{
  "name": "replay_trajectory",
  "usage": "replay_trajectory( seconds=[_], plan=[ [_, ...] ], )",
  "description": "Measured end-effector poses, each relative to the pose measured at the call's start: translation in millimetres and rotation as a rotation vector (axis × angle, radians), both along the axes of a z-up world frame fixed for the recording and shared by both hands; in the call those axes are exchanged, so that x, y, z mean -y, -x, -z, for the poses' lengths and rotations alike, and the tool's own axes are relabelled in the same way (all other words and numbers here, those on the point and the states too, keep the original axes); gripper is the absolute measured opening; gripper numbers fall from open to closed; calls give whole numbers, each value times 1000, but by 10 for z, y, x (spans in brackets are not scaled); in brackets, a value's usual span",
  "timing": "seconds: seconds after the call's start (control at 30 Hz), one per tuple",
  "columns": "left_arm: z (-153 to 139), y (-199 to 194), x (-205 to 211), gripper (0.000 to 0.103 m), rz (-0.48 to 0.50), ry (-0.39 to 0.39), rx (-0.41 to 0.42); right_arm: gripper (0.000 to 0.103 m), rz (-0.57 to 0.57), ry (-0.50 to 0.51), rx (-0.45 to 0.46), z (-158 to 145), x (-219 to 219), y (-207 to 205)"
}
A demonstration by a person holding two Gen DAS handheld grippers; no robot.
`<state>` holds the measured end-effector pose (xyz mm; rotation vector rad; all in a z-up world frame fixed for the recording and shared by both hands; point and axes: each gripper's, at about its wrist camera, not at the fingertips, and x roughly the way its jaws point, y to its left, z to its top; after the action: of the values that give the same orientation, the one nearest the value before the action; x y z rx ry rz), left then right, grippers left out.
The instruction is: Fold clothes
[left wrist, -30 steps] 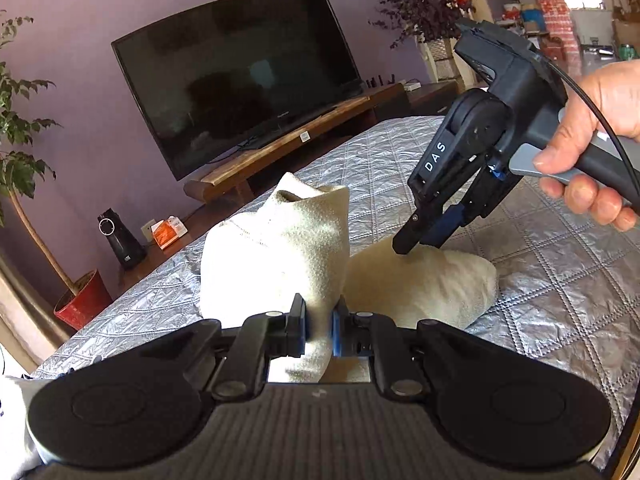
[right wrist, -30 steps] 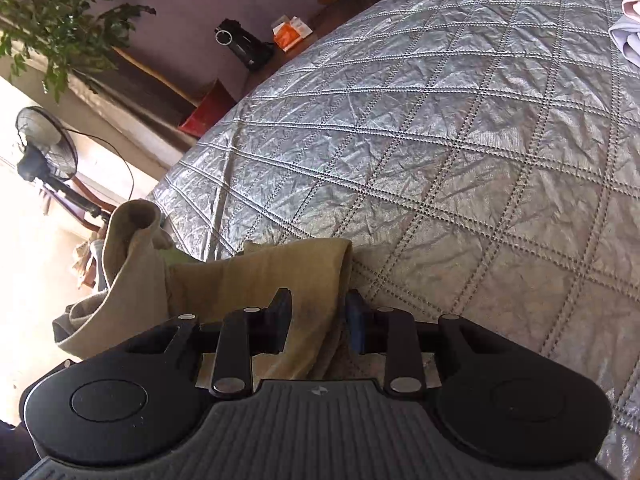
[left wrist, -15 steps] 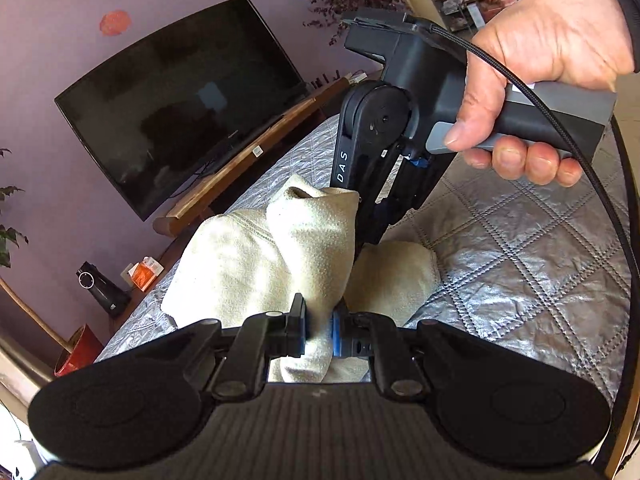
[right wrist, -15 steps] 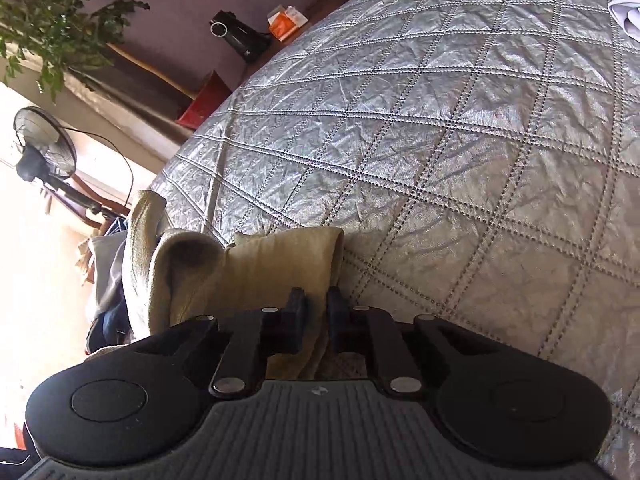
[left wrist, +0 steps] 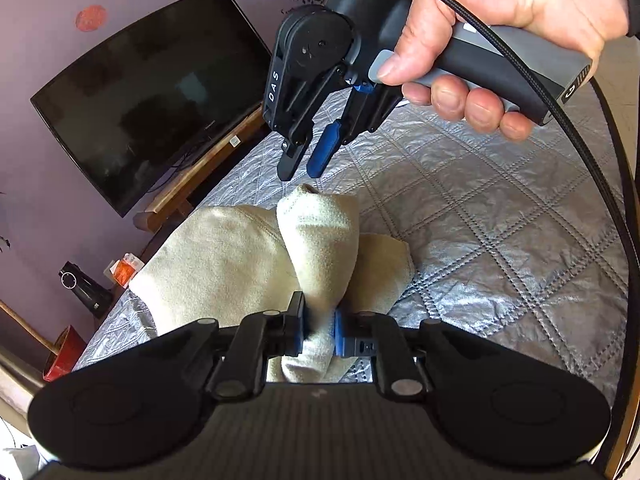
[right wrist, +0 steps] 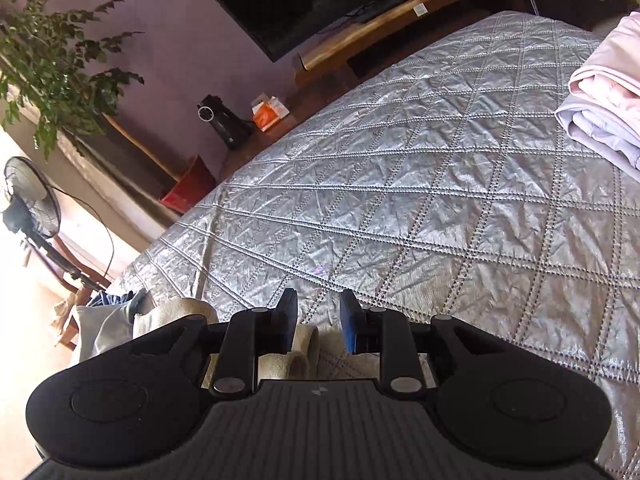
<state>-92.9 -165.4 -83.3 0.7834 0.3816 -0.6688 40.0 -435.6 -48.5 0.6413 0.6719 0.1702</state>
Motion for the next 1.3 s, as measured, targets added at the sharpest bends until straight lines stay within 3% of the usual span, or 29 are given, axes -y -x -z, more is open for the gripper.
replay_trajectory(
  seconds=[0.03, 0.17, 0.33, 0.43, 0.5, 0.53, 0.6, 0.67, 0.8, 0.93, 1.0, 1.1, 1.2, 1.3],
  plan=[
    [-11, 0, 2, 14, -2, 3, -3, 30, -10, -1, 38, -48, -12, 14],
    [-71, -1, 0, 18, 6, 11, -8, 48, -75, -10, 144, -195, -104, 33],
    [-233, -1, -129, 22, -11, 117, -54, 49, -155, 60, 214, -332, -283, 78],
    [-381, -19, -294, 25, -64, 221, -85, 43, -221, 134, 302, -460, -443, 177],
    [-495, -61, -473, 30, -119, 306, -110, 25, -265, 184, 360, -545, -549, 243],
    [-540, -80, -561, 31, -147, 346, -122, 22, -287, 209, 390, -587, -602, 276],
    [-575, -172, -691, 33, -200, 393, -181, 22, -352, 246, 449, -661, -739, 331],
    [-551, -238, -705, 31, -204, 371, -207, 24, -405, 264, 468, -697, -908, 350],
    [-481, -257, -593, 29, -155, 327, -211, 28, -424, 254, 415, -679, -1029, 296],
    [-414, -251, -581, 27, -148, 309, -224, 39, -282, 199, 227, -478, -828, 87],
    [-448, -241, -690, 29, -176, 338, -209, 39, -231, 65, 101, -276, -635, -38],
    [-477, -275, -829, 30, -237, 354, -171, 42, -220, -108, -2, -73, -445, -68],
    [-472, -310, -897, 29, -280, 340, -132, 56, -218, -115, -117, 44, -452, -63],
    [-443, -259, -881, 29, -274, 311, -121, 60, -241, -155, -210, 194, -467, -79]
  ],
)
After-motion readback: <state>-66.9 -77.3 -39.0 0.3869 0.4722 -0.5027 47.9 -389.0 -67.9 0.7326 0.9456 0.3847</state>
